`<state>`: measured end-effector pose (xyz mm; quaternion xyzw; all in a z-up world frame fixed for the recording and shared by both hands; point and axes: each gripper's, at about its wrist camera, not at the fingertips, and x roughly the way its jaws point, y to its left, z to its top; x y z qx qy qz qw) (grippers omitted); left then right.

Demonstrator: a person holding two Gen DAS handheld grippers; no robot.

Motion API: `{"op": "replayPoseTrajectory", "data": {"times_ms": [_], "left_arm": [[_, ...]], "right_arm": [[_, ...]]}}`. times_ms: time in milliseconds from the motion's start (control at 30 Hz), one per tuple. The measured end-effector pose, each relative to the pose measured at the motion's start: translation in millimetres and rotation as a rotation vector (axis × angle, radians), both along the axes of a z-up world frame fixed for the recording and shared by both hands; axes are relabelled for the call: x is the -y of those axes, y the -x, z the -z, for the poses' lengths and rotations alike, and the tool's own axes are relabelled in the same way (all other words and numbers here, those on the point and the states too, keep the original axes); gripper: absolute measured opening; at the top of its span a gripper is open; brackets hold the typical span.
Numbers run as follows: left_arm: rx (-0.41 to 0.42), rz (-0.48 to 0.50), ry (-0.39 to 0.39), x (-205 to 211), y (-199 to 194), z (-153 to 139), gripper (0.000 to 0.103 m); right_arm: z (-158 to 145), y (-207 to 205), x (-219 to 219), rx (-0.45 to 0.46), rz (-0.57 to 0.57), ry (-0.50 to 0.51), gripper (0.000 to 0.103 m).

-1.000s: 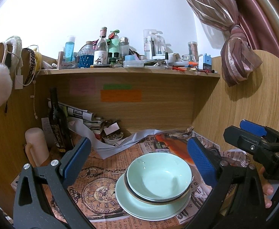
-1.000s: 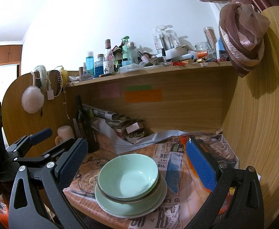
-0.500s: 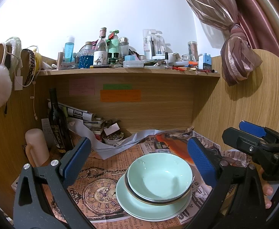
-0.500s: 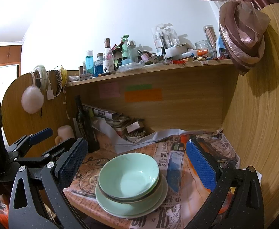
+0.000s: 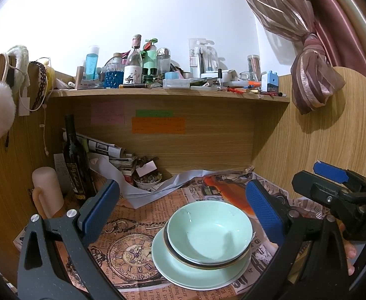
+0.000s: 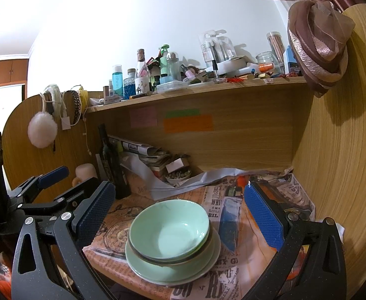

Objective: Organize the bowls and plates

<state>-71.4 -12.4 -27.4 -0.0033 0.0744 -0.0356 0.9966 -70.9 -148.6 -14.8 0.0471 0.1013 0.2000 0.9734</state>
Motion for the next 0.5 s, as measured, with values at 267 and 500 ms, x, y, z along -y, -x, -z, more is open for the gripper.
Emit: {"op": "replayPoseTrajectory", "data": {"times_ms": [267,500], "left_arm": [[0.007,0.013,-0.002,3.5,-0.7,-0.2,0.103],[-0.001,0.010,0.005,4.1,-2.0,0.3,0.103]], "right_arm": [[0.1,0.3,-0.3,-0.002,0.000,-0.003,0.103],[1.9,-0.7,-1.0,-0.004,0.001,-0.002,0.103]]}}
